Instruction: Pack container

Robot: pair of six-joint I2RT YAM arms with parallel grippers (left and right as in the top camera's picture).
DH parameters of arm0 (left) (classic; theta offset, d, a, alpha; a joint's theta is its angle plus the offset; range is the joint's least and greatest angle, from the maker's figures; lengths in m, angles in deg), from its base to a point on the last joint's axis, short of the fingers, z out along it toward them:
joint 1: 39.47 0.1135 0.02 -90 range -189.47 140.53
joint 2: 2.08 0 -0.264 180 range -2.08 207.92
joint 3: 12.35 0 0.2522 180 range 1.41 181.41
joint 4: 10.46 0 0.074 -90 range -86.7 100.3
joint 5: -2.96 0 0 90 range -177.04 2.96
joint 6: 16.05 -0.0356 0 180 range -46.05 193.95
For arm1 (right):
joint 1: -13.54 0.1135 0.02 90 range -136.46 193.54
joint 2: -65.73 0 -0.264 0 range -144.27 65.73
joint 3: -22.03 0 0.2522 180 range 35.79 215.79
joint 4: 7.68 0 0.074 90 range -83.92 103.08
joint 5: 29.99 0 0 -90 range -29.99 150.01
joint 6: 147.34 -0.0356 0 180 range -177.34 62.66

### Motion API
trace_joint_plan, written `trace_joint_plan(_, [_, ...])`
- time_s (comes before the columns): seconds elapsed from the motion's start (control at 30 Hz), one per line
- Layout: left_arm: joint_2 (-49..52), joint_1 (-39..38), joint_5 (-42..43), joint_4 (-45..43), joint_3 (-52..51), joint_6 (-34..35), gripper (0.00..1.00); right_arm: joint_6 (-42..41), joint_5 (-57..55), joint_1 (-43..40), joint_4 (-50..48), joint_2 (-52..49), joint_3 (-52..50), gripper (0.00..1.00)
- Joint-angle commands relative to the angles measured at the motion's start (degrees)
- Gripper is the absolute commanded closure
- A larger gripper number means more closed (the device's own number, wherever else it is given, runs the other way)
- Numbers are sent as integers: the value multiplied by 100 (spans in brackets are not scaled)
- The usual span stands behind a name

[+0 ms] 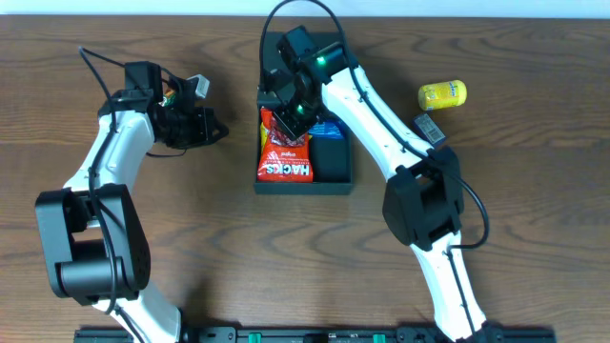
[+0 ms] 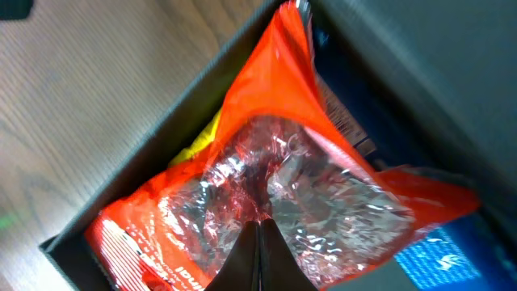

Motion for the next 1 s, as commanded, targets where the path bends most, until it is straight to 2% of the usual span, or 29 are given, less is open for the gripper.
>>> trace_joint_plan(0.0, [105,-208,173,-59,-52,42,94,52,190,-31,-129,177,-232,99])
trace_joint_plan(0.27, [107,-614,-424,-234,-52,302,94,-59,444,-24,-643,177,-702,99])
trace_joint_plan(0.73, [278,-610,-483,-249,-142,354,94,-162,748,28,-1239,177,-1285,99])
trace_joint_plan(0.97, [282,-610,-358,-608,-490,629,94,-164,748,116,-1338,177,-1285,99])
